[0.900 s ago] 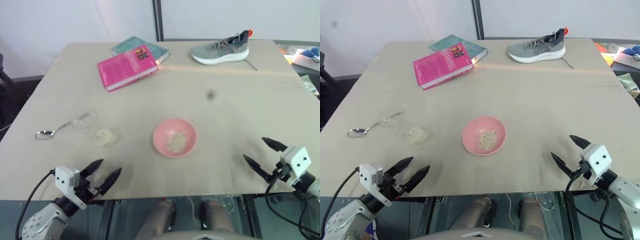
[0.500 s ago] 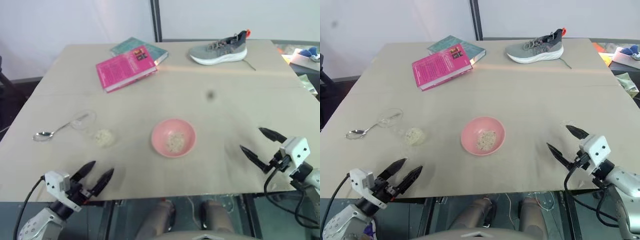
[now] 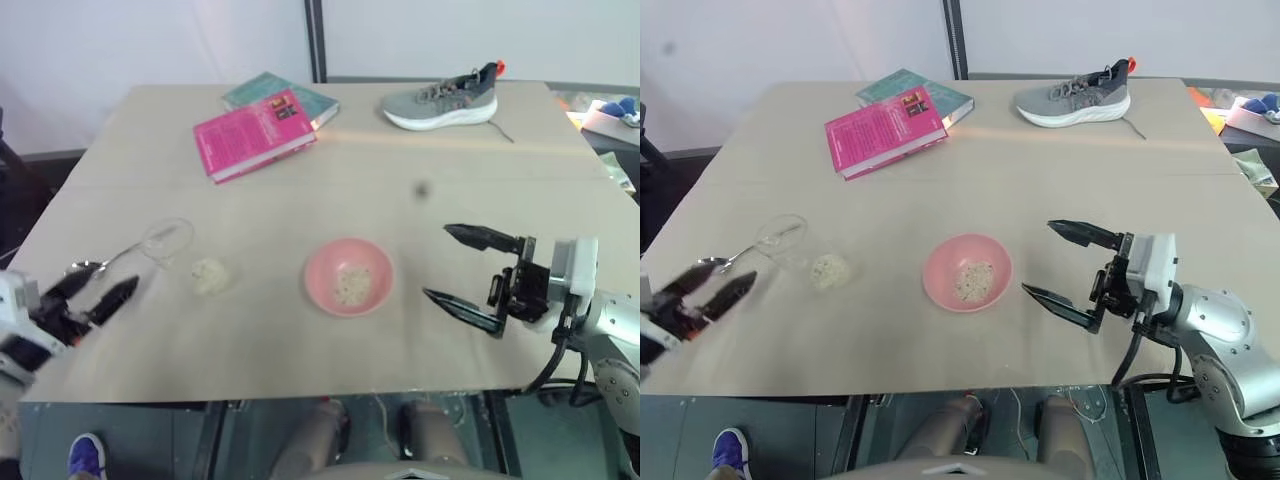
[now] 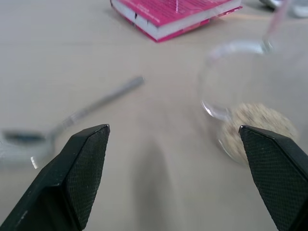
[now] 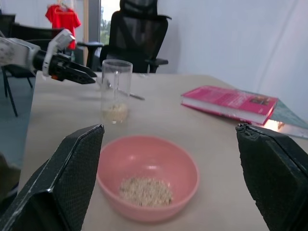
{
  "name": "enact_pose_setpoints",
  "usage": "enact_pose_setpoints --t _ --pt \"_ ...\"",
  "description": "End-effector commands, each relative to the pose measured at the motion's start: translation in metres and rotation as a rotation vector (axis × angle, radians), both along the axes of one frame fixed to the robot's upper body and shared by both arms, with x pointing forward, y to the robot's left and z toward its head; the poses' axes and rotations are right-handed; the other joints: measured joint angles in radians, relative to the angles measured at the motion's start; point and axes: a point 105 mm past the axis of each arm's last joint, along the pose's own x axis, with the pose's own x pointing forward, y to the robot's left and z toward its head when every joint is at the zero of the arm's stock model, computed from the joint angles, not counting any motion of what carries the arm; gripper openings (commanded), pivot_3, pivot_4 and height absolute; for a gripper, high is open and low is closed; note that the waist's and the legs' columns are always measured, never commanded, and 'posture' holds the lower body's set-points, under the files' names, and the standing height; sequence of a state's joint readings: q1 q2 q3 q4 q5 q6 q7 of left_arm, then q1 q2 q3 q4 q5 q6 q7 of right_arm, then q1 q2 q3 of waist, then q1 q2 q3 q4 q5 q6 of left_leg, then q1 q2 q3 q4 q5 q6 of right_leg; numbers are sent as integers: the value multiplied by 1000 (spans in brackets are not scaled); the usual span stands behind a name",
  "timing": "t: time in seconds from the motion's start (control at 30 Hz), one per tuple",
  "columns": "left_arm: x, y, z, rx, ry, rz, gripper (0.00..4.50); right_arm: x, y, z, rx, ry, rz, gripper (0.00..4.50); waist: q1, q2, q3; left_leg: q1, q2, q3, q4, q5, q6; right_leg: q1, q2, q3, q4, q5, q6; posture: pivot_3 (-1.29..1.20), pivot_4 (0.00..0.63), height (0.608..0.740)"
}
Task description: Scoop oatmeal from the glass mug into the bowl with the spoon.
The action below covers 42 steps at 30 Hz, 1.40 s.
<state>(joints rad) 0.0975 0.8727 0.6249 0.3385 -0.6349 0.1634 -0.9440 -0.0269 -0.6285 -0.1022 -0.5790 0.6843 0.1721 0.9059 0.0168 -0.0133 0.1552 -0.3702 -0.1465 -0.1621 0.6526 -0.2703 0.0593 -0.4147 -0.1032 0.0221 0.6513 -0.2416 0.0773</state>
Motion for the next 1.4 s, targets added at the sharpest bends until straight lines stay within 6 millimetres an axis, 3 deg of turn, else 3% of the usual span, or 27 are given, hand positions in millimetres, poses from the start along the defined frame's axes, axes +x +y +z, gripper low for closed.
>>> enact_pose_setpoints --t 0.03,0.4,0.53,0.77,1.03,1.17,1.4 --pt "7 8 5 95 82 -51 4500 -4 6 14 24 -39 14 4439 -3 0 0 0 0 0 0 0 0 0 0 0 0 0 0 0 150 740" --pt "47 19 15 239 208 -122 4500 -1 10 19 30 -42 -46 4439 -4 0 0 -1 1 -1 -1 -1 -1 -1 2 -1 -3 0 0 0 150 740" --pt "51 35 9 300 264 -11 4500 -4 9 19 34 -36 -68 4439 -9 0 0 -2 1 -1 -1 -1 -1 -2 2 0 -3 0 0 0 150 740" --pt "61 46 1 312 369 99 4500 -4 8 16 39 -33 -93 4439 -5 -2 0 -2 0 0 1 -1 -1 -2 5 0 0 0 0 0 150 740" --pt "58 47 -20 296 535 99 4500 -3 7 18 41 -35 -102 4439 -8 -2 0 -2 0 0 2 -1 -1 -3 6 0 4 0 0 0 150 740" --pt "49 55 -32 272 599 157 4500 -7 7 20 41 -34 -121 4439 -11 -2 -1 -1 0 1 2 -1 -1 -3 6 1 5 0 0 0 150 740" --pt "27 49 -38 130 670 64 4500 -11 7 19 44 -25 -146 4439 -36 -1 -1 2 0 4 2 -1 -1 -2 6 4 7 0 0 0 150 740"
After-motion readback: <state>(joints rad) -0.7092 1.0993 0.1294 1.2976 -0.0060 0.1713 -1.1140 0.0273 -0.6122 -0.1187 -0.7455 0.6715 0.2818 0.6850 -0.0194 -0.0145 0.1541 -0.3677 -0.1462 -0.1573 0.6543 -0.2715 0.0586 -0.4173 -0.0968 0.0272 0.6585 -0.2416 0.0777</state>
